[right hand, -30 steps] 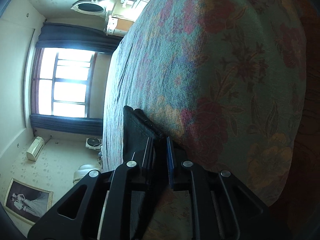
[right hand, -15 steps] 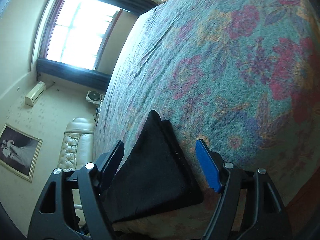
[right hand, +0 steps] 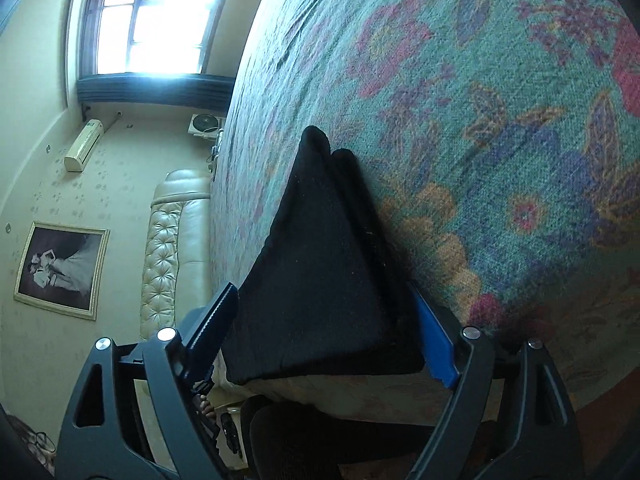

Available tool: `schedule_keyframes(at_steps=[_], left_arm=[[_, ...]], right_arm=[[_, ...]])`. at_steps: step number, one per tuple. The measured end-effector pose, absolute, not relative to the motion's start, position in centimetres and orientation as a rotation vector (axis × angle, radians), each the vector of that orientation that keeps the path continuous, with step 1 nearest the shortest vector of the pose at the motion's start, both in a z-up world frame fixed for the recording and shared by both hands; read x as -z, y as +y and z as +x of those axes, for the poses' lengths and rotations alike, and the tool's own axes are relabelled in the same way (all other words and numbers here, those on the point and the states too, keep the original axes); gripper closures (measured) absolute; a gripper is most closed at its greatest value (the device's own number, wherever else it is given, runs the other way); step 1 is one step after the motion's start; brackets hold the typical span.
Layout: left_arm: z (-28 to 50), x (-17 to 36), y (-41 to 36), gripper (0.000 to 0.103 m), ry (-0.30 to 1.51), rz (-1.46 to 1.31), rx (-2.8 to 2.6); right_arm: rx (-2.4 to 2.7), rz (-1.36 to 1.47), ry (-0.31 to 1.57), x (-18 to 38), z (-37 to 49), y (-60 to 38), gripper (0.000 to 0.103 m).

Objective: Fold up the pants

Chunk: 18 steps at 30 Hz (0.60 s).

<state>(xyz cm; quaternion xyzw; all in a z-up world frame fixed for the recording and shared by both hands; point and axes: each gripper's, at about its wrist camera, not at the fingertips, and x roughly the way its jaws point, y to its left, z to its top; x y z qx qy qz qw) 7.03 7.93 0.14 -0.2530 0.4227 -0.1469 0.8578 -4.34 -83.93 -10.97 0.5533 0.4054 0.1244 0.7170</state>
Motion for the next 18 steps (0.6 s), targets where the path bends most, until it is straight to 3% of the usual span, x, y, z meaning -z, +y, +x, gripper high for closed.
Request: schedule_keyframes(at_steps=[13,15,18], left_arm=[[9.7,4.1,25.1,0.019,0.922,-0.61,0.088],[9.8,5.3,26.5,0.019,0.953,-0.63,0.079],[10.0,6.8,27.8,0.019,0.968,-0.68,0.099]], right_arm=[[-0.386,1.274,0.832,11.8,-4.6,-83.2,0.011],[-0.375,1.253,0.834,11.1,-3.8,-81.9,0.012],[-0.349,1.245,0.842,11.3,-4.4,-81.4,0.023]])
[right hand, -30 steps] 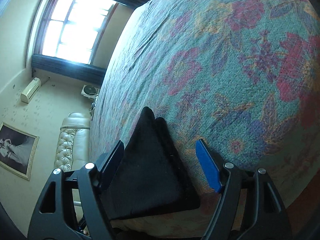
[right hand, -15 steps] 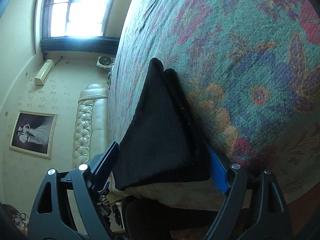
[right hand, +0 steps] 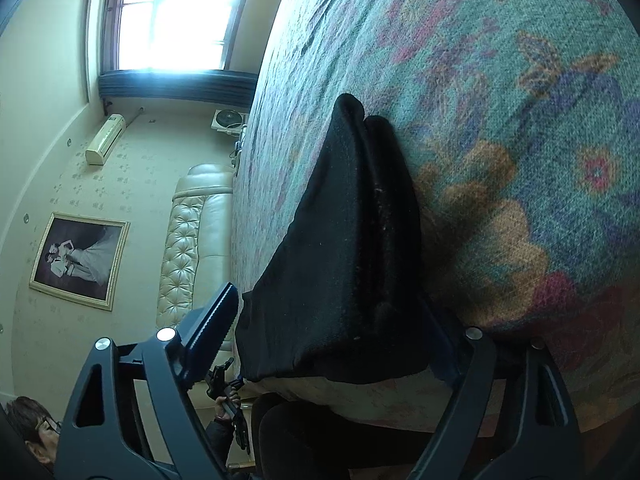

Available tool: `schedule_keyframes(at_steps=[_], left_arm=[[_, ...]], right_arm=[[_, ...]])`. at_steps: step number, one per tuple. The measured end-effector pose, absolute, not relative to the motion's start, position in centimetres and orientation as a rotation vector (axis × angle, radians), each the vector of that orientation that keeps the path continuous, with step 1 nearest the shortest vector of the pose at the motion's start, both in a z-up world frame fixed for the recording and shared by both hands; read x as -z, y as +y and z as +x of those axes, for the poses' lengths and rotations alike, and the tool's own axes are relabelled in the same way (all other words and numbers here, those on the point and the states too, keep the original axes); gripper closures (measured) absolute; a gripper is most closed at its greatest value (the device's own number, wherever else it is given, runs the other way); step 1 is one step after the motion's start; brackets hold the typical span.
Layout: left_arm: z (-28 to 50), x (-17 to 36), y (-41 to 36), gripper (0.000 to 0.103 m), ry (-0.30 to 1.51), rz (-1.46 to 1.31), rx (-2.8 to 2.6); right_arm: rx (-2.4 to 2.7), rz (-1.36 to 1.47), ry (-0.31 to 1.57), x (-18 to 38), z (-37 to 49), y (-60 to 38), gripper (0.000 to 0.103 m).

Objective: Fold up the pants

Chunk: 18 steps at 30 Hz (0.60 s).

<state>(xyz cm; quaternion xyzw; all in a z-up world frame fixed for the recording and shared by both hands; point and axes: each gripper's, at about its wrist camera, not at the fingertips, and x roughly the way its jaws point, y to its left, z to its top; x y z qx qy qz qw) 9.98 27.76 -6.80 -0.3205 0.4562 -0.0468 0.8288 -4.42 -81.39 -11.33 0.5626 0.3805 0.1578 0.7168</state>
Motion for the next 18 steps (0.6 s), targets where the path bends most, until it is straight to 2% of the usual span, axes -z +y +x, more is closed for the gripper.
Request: schedule_keyframes(at_steps=[2,5,8,18], left_arm=[[9.7,7.5,28.2,0.019,0.972,-0.734,0.146],[9.4,8.0,28.4,0.019,0.976,-0.803,0.262],[9.4,8.6,27.9,0.018,1.011,-0.921,0.389],[10.4,8.2,25.6,0.014,1.104,-0.801,0.378]], right_arm=[[-0.336,1.256,0.845,11.6,-4.5,-80.9,0.037],[-0.322,1.27,0.846,12.3,-4.9,-80.2,0.047],[-0.316,1.296,0.82,12.6,-5.5,-80.1,0.047],[-0.29,1.27,0.811,12.3,-5.8,-79.1,0.048]])
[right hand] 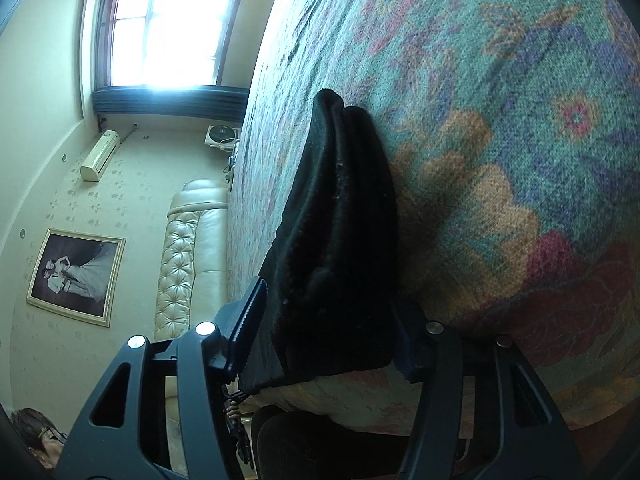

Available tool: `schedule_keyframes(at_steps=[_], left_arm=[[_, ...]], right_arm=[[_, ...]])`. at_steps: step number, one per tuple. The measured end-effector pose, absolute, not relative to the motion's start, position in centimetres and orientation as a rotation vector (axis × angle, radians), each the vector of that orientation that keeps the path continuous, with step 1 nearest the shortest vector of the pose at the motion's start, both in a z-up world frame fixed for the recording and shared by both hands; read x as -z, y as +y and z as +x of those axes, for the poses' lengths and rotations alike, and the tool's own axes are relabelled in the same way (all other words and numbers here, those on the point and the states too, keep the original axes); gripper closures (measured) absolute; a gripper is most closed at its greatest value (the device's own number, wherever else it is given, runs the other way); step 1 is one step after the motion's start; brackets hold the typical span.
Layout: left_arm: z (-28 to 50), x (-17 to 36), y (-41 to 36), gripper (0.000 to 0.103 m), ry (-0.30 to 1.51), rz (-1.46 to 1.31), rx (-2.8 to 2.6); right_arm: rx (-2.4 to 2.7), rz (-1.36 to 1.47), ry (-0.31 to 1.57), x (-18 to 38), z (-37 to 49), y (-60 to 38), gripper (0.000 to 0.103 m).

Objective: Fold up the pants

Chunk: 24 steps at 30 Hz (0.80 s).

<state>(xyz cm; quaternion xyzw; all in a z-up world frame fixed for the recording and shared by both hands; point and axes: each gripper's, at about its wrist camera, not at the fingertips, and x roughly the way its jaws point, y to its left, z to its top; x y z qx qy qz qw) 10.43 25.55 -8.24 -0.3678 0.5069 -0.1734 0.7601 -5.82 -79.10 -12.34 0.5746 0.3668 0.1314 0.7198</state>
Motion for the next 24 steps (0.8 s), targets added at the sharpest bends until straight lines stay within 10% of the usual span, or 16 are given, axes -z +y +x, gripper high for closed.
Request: schedule_keyframes(at_steps=[9,24], left_arm=[[10.5,7.3,21.9,0.052,1.19,-0.38,0.228],[10.3,7.3,23.7,0.05,1.144,-0.441,0.221]], right_arm=[[-0.208,1.191,0.836,11.7,-6.1,-77.6,0.079],[-0.08,1.004,0.856,6.8,-5.2,-75.5,0.082]])
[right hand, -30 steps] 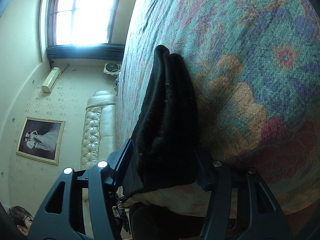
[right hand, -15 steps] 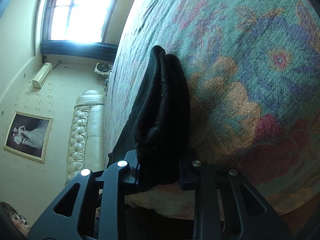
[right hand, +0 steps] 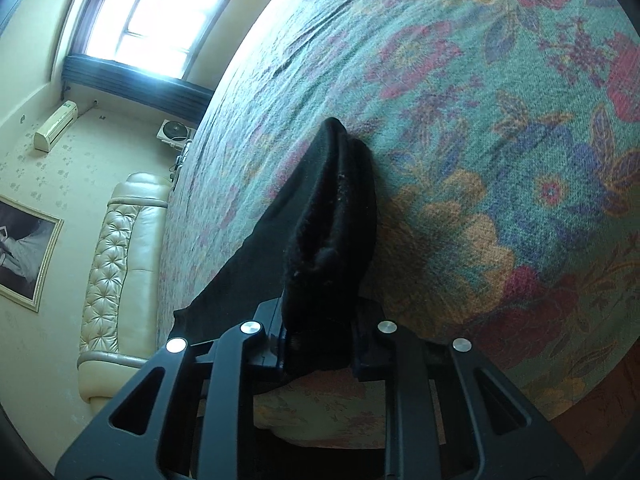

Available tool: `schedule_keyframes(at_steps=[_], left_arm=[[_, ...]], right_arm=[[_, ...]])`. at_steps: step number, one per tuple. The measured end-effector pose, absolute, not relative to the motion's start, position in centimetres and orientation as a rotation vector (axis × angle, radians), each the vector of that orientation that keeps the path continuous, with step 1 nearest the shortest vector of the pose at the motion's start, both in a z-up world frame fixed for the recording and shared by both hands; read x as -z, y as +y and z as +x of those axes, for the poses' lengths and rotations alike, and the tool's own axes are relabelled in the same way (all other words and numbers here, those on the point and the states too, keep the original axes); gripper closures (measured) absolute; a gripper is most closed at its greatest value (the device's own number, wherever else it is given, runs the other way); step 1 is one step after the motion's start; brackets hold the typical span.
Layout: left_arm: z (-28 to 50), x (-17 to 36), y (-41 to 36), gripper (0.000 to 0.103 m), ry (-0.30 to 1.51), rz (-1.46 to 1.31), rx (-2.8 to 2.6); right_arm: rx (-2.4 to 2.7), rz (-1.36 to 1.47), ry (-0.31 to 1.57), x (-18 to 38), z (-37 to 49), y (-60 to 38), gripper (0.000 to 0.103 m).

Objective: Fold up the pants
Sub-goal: 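Grasp the trouser leg end with the right gripper and lift it toward the left gripper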

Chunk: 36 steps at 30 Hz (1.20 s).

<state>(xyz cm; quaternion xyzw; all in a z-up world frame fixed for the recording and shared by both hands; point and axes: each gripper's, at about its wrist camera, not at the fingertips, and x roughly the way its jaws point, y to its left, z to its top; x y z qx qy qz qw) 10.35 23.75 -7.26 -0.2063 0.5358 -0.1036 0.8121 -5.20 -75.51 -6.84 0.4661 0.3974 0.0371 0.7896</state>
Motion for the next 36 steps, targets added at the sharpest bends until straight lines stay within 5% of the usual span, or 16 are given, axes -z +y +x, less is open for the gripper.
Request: schedule_keyframes(at_steps=[11,19,22,24,30,36], left_arm=[[9.1,5.0,24.7,0.05,1.102,-0.364,0.182],[8.6,2.0,22.7,0.05,1.056,-0.343,0.232],[8.3,-0.6,18.5,0.048,1.013,-0.27,0.335],[8.2,-2.0,14.8,0.029,0.985,-0.235,0.418],[8.1,-3.7,2.2,0.028,0.99,-0.257,0.711],[8.1,0.4,-10.0,0.027,1.12,-0.249,0.866]], right_arm=[[0.01,0.816,0.856,0.4,-2.9,-71.1,0.082],[0.139,0.89,0.9,1.7,-3.4,-71.8,0.082],[0.14,0.894,0.89,2.3,-3.8,-71.9,0.082],[0.137,0.896,0.881,2.3,-3.8,-71.7,0.082],[0.113,0.895,0.844,1.4,-3.9,-70.9,0.082],[0.048,0.884,0.785,-0.9,-3.3,-68.6,0.082]])
